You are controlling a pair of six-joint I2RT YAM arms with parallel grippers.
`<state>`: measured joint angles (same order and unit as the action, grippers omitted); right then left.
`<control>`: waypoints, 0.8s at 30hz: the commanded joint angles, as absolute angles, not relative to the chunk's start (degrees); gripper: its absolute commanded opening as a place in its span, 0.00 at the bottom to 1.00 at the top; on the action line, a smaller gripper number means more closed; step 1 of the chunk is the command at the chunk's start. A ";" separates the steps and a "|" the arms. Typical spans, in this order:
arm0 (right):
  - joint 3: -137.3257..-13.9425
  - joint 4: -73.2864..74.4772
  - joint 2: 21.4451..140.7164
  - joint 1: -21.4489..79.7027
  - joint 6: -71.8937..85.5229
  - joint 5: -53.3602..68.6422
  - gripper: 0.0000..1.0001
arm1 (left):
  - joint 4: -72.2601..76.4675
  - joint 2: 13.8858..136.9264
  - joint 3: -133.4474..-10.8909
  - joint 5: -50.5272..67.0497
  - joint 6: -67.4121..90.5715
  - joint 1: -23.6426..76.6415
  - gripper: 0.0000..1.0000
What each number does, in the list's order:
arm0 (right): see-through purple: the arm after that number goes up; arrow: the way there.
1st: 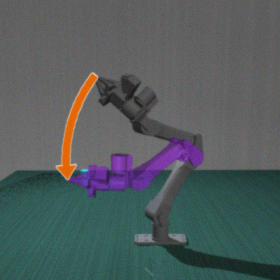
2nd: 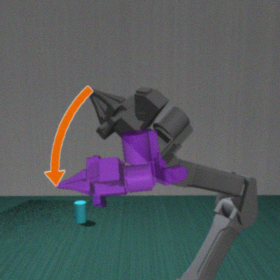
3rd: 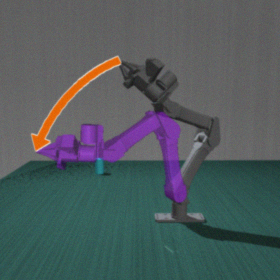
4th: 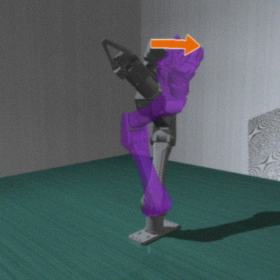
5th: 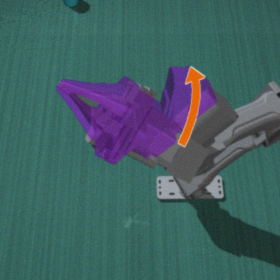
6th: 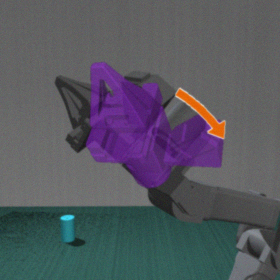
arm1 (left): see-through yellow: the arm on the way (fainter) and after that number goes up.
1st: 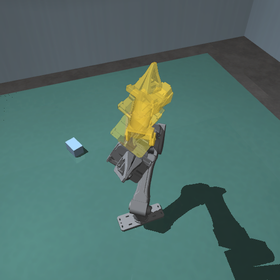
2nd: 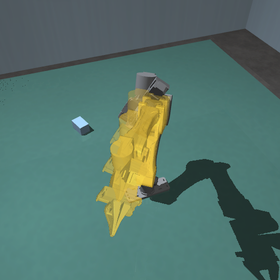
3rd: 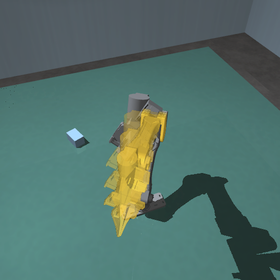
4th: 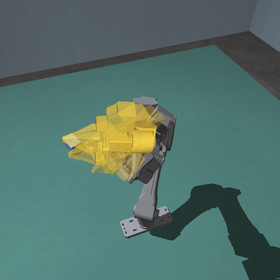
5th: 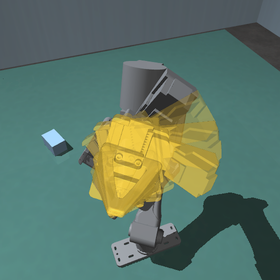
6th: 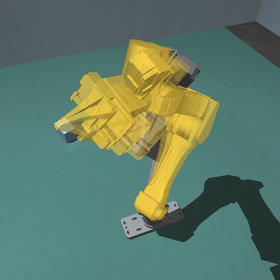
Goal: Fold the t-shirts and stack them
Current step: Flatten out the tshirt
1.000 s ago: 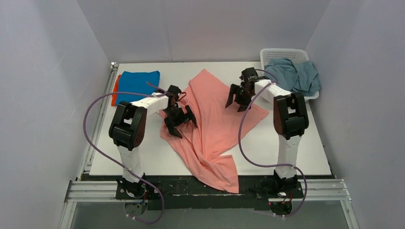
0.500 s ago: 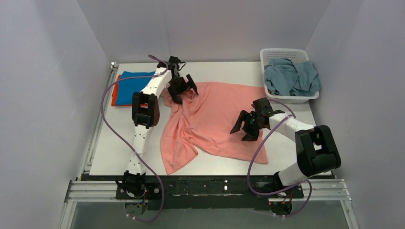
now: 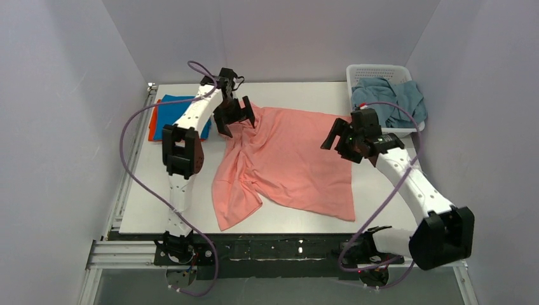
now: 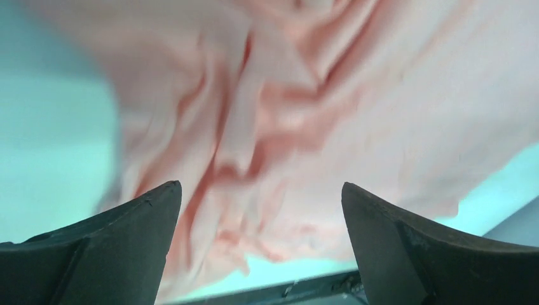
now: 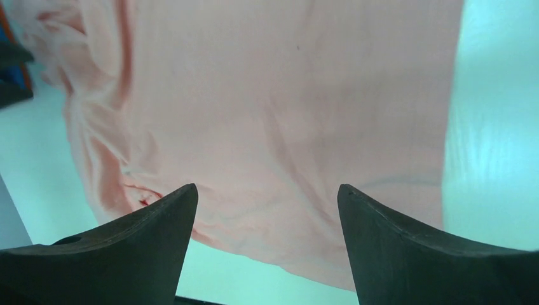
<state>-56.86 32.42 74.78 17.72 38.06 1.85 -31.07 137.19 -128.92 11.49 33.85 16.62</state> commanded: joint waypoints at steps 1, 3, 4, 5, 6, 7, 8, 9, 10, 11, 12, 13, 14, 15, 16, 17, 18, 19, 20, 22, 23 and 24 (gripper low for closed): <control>-60.38 40.34 66.01 16.93 37.12 -9.71 0.91 | -39.80 112.81 -115.68 7.18 31.23 16.79 0.98; -59.16 42.04 62.76 16.35 38.51 -12.48 0.94 | -39.28 103.45 -105.42 4.96 31.53 17.64 0.98; -58.06 42.43 61.15 15.99 39.26 -13.38 0.96 | -38.76 98.26 -99.41 3.16 32.20 18.14 0.98; -56.72 42.62 59.29 15.67 39.84 -14.00 0.97 | -37.55 92.97 -93.26 1.70 32.68 18.77 0.98; -55.37 42.62 57.55 15.34 40.41 -14.13 0.97 | -36.31 88.31 -86.87 0.97 33.06 19.48 0.98; -53.77 42.49 55.78 15.14 40.76 -13.95 0.98 | -35.69 83.56 -81.11 -0.50 34.28 20.22 0.98; -52.19 42.13 53.88 15.03 40.66 -13.32 0.98 | -35.19 79.47 -75.10 -1.22 35.65 21.11 0.98; -50.37 41.43 51.52 14.82 40.46 -12.25 0.98 | -35.20 74.13 -70.25 -1.03 37.60 21.77 0.98; -48.58 41.05 49.90 14.70 40.65 -11.52 0.98 | -35.02 70.41 -63.76 -0.71 38.89 22.47 0.98; -46.36 40.92 48.17 14.68 41.82 -11.18 0.98 | -34.87 67.31 -59.51 -0.36 39.98 23.33 0.98; -43.78 40.44 45.77 14.51 42.33 -9.86 0.98 | -34.27 62.40 -53.97 0.86 41.46 24.11 0.98; -41.17 39.59 43.62 14.50 42.62 -9.11 0.98 | -33.09 58.69 -49.36 3.38 42.62 25.45 0.98; -37.68 38.98 41.43 14.44 44.59 -9.40 0.98 | -28.69 54.81 -42.16 5.08 44.23 28.59 0.98; -36.19 38.55 40.66 14.41 45.56 -8.99 0.98 | -24.58 54.39 -38.71 6.75 45.44 29.97 0.98; -35.26 37.97 40.34 14.36 45.92 -8.24 0.98 | -21.35 55.02 -35.78 7.38 45.83 30.62 0.94; -34.69 37.96 40.52 14.32 45.92 -7.79 0.98 | -17.77 56.37 -33.05 8.27 45.97 31.11 0.81; -34.59 38.52 40.91 14.33 45.87 -8.11 0.98 | -15.96 57.78 -31.99 9.31 46.08 31.55 0.72; -34.61 38.95 41.30 14.35 45.88 -8.73 0.98 | -15.31 58.87 -31.18 9.93 45.93 32.19 0.68; -34.51 39.02 41.68 14.33 45.94 -9.29 0.98 | -14.60 60.09 -30.09 9.94 46.10 32.71 0.62; -33.93 38.39 42.32 14.33 46.46 -9.02 0.98 | -12.82 62.70 -28.74 8.74 46.09 33.51 0.51; -33.70 38.12 42.56 14.33 46.70 -8.98 0.97 | -12.79 63.82 -28.53 7.15 45.84 34.58 0.50; -33.61 38.03 42.61 14.33 46.79 -9.03 0.98 | -12.76 64.21 -28.49 6.77 45.76 34.95 0.49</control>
